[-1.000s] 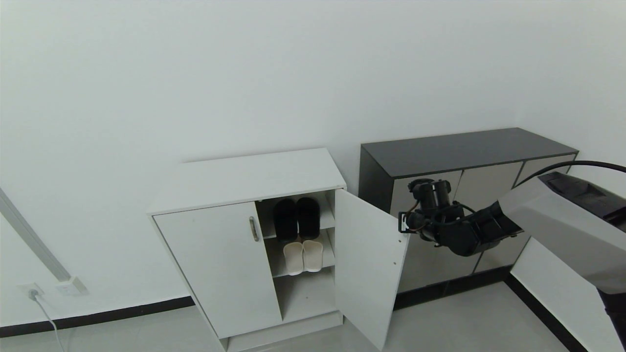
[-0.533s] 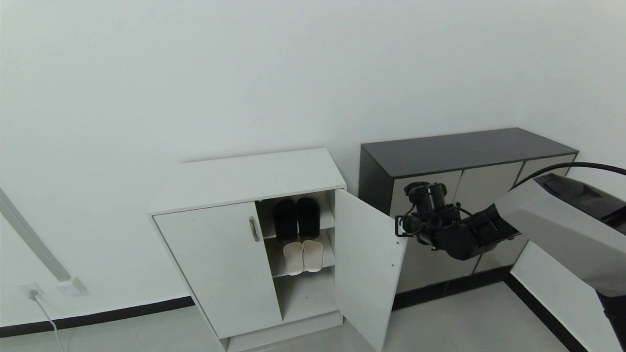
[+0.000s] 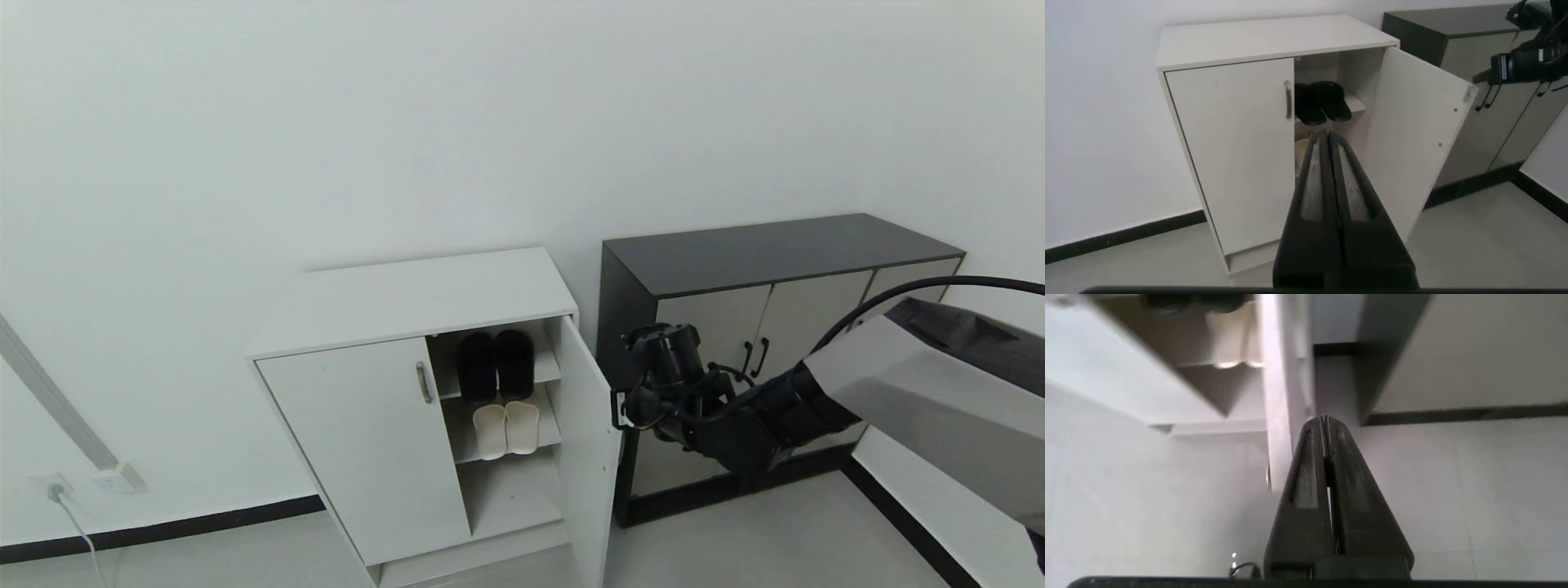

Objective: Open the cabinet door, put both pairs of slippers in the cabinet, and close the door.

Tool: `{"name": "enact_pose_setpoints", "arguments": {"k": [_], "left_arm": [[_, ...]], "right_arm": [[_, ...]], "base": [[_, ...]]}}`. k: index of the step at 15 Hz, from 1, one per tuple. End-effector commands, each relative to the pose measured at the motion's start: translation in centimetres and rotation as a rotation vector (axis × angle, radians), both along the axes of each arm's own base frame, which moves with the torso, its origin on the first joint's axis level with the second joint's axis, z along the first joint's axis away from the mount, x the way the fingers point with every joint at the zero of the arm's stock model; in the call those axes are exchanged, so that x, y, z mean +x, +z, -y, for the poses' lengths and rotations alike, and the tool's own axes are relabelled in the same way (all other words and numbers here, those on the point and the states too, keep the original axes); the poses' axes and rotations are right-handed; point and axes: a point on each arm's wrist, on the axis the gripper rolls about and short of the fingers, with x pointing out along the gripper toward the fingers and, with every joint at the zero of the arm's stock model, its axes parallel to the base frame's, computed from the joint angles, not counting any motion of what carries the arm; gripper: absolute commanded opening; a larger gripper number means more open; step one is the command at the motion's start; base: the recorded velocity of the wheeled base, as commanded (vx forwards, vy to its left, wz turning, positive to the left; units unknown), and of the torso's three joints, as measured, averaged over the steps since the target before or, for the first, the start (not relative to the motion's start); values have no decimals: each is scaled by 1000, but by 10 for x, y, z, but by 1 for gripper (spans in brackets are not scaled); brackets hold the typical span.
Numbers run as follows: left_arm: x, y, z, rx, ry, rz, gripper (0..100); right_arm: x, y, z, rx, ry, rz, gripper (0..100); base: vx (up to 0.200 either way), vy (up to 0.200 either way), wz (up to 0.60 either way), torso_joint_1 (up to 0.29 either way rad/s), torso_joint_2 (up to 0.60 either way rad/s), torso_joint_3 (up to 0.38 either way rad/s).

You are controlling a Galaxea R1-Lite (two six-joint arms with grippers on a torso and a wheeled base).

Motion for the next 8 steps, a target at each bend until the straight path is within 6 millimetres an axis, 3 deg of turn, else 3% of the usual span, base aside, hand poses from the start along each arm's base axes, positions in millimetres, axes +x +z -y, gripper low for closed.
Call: {"name": "enact_pose_setpoints", "arguments": {"k": [1, 5, 8], "left_arm": [[0, 0, 0, 0, 1, -1, 0], [0, 0, 0, 0, 1, -3, 0], [0, 0, 0, 0, 1, 0, 0]], "right_arm": [[-18, 13, -12, 13, 47, 15, 0], [-41, 19, -22, 6, 103, 16, 0], [-43, 22, -18, -25, 129, 37, 0]], "base": [[0, 0, 0, 0, 0, 0], [0, 0, 0, 0, 0, 0], [0, 0, 0, 0, 0, 0]]}}
